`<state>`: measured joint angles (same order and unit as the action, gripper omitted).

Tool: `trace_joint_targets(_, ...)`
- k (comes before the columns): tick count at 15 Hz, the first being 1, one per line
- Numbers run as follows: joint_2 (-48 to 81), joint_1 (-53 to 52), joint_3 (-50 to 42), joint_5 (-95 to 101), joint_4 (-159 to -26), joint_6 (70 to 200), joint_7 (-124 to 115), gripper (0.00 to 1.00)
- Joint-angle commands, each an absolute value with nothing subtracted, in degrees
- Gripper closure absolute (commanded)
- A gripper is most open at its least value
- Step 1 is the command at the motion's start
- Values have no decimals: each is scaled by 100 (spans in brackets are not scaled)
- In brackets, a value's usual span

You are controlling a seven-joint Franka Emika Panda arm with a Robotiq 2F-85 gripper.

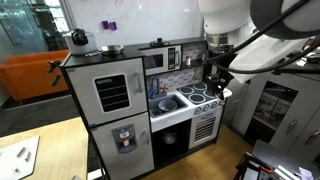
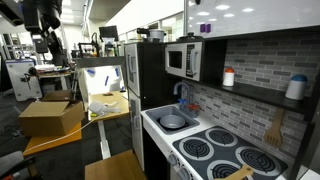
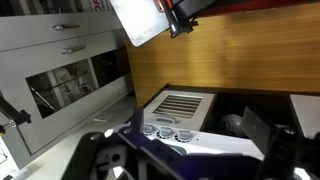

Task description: Close the top part of the refrigerator

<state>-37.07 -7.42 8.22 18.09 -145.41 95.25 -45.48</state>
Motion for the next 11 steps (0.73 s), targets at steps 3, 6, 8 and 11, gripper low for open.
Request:
trace_joint_targets(3,-3869,-496,1001,1647,-14638,9642,-4434,0)
trace_joint_targets(6,-3869,-495,1002,1646,-14644,9664,-4434,0)
trace_joint_targets(8,-3868,-495,1001,1646,-14646,9668,-4434,0)
trace_joint_targets(11,-3868,-495,1002,1646,-14647,9672,-4434,0)
